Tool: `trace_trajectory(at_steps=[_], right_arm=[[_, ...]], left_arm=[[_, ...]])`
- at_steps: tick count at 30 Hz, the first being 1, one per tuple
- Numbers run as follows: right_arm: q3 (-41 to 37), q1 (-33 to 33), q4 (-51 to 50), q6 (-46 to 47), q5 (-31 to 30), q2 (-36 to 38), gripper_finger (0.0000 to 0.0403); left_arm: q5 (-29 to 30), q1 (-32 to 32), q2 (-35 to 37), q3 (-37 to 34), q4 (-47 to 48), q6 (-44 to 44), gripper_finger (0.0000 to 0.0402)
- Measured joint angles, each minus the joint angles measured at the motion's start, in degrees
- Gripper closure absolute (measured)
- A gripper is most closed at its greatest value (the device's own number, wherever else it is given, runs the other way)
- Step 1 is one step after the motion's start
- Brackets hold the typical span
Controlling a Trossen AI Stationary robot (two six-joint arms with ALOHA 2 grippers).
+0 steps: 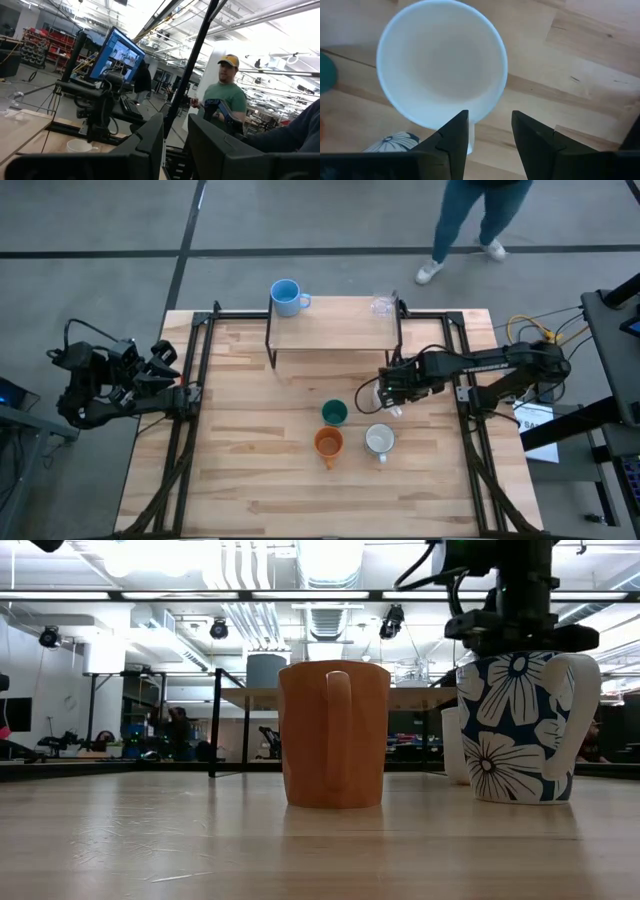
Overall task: Stack small to large cups/mugs on shelf
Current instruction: Put the white mug on the shelf
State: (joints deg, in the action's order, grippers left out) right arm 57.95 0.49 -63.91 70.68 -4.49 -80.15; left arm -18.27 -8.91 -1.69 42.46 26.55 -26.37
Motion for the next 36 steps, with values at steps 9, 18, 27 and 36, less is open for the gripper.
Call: trace_trajectory(at_steps=[9,18,27,36], right_arm=[[0.8,1.7,0.2,-1.8,0.0,-1.9,0.0261],[0.8,4.0,0.2,-2.4,0.0,-1.8,0.0265],[0.7,4.9,0.2,-3.3,0.4,-2.9,0.0283],[0.7,4.9,0.3,-4.8,1.5,-4.4,0.0309]], left_arm=[[-0.1,0.0,0.0,0.0,0.0,0.0,0.0324],[-0.1,0.0,0.0,0.0,0.0,0.2,0.0324],[-0.1,0.0,0.0,0.0,0.0,0.2,0.0324],[-0.1,0.0,0.0,0.0,0.0,0.2,0.0324]])
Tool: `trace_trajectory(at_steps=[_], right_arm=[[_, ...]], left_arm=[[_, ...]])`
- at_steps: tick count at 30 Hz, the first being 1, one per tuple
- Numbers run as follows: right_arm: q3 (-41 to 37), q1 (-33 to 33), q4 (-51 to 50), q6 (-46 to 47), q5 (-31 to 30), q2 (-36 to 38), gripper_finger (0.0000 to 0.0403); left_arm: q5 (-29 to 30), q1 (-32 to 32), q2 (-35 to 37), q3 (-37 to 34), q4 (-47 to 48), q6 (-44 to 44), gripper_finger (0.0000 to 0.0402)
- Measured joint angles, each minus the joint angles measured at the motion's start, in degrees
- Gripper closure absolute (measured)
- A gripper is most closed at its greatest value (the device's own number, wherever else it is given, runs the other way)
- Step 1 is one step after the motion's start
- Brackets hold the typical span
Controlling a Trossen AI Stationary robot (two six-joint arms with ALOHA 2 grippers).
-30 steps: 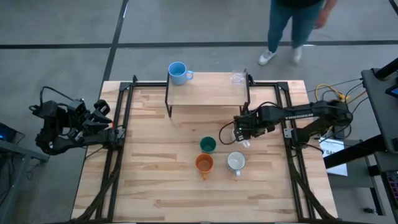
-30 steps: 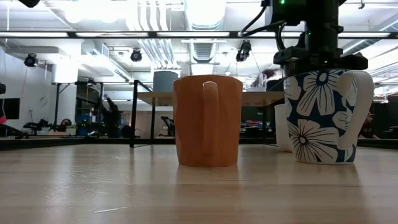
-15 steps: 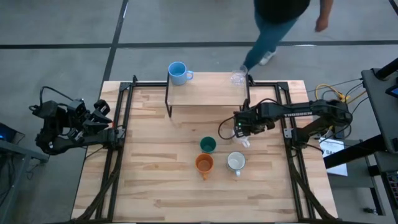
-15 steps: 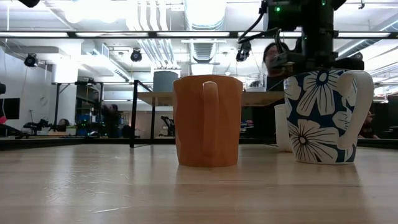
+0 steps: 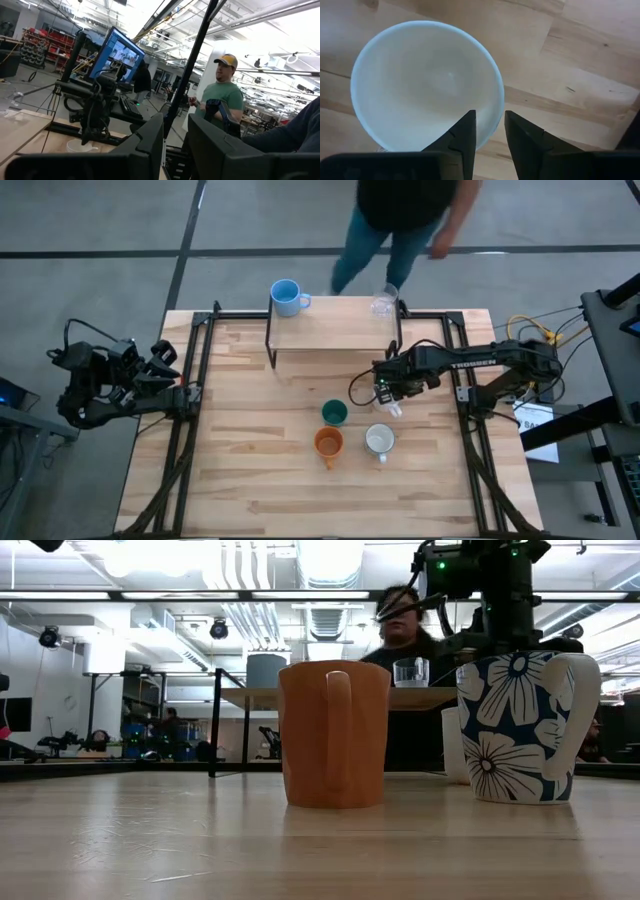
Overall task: Stack small to large cups/mugs on shelf
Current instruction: Put the white mug on the shelf
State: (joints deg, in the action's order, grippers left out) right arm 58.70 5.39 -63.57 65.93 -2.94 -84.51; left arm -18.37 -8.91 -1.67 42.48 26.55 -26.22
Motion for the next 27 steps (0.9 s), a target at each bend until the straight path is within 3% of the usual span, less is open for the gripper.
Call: trace_trajectory(at_steps=[27], right_arm=[[0.0,0.0,1.8,-0.5,0.0,-0.9,0.0348]], left_arm=[[-0.1,0.0,0.0,0.0,0.0,0.1,0.0324]])
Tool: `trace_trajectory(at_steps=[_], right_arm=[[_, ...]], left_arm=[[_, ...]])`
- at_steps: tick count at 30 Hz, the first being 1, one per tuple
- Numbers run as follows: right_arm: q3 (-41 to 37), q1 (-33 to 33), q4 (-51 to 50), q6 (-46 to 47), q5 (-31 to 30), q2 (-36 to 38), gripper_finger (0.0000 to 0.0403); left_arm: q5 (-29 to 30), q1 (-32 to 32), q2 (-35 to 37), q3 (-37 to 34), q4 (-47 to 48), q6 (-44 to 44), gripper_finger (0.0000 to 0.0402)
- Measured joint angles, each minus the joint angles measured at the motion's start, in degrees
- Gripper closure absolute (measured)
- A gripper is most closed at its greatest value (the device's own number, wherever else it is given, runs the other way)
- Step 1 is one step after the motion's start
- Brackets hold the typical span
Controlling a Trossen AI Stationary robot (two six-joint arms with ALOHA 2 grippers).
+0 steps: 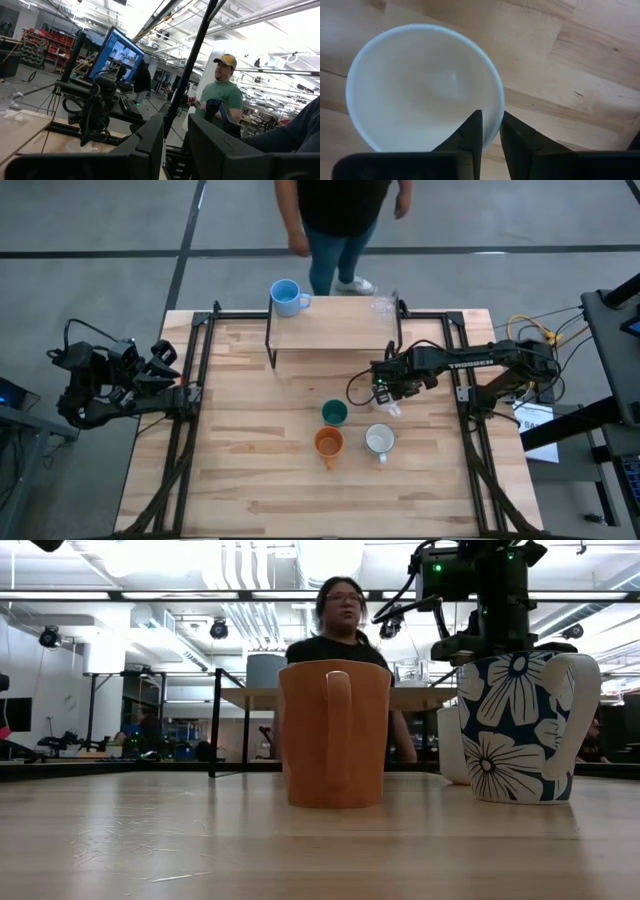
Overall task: Stack small to large cups/mugs on shelf
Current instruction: Put the white mug on the shelf
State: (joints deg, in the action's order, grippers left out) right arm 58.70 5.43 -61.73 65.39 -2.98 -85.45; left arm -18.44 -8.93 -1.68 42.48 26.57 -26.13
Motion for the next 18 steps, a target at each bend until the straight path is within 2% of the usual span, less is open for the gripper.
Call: trace_trajectory(at_steps=[18], right_arm=[[0.0,0.0,-0.6,0.0,0.1,0.1,0.0391]], left_arm=[[0.0,0.0,0.0,0.0,0.0,0.0,0.0324]])
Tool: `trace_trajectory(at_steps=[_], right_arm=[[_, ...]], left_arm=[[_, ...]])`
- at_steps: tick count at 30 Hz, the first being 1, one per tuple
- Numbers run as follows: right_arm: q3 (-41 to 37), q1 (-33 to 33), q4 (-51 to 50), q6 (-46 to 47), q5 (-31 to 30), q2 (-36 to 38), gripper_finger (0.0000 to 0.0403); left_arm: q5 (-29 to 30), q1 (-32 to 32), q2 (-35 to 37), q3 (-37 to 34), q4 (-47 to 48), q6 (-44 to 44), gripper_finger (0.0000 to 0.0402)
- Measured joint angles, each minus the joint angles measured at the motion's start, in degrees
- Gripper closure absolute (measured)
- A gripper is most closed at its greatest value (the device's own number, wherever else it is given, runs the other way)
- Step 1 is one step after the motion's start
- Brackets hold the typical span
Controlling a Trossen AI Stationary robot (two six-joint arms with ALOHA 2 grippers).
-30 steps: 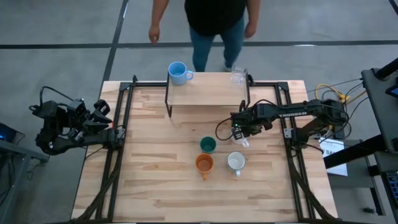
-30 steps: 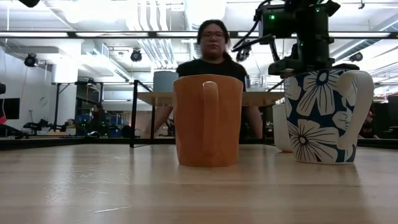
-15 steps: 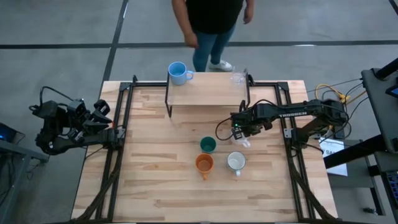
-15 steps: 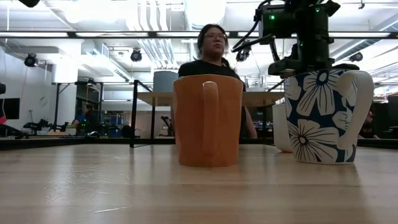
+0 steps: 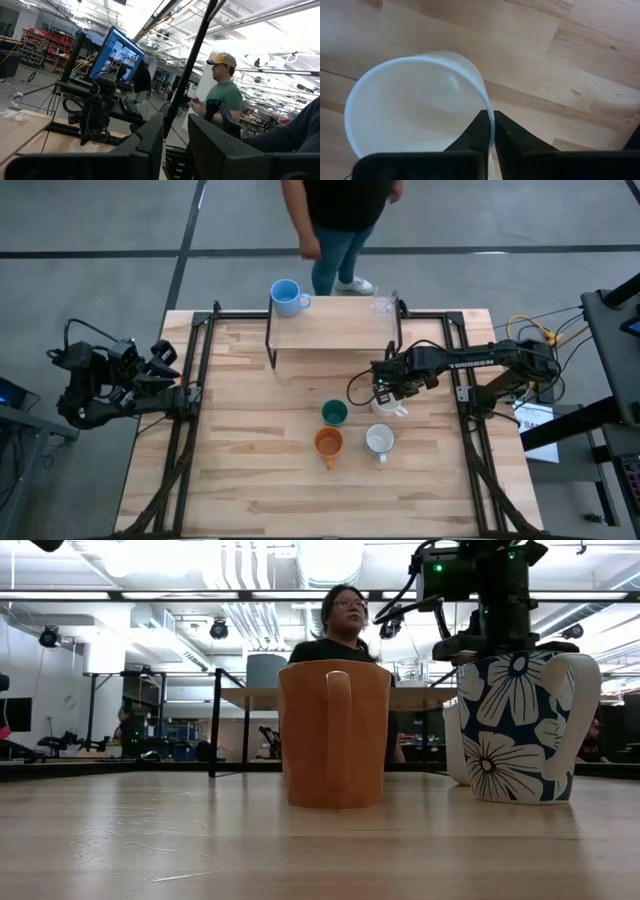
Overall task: Stack small to large cups/mugs on shelf
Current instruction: Put the white mug on the shelf
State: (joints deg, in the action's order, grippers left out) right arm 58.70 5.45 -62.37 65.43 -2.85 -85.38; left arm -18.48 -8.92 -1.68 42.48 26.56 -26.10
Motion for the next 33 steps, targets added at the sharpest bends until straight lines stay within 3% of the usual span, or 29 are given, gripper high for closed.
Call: trace_trajectory(at_steps=[14,33], right_arm=[[3.7,0.0,-1.1,-2.1,0.8,0.1,0.0394],[27.2,1.3,-13.8,-14.5,-1.7,0.0,0.0394]], left_arm=[[0.0,0.0,0.0,0.0,0.0,1.2,0.0324],[0.0,0.0,0.0,0.0,0.0,1.5,0.0324]])
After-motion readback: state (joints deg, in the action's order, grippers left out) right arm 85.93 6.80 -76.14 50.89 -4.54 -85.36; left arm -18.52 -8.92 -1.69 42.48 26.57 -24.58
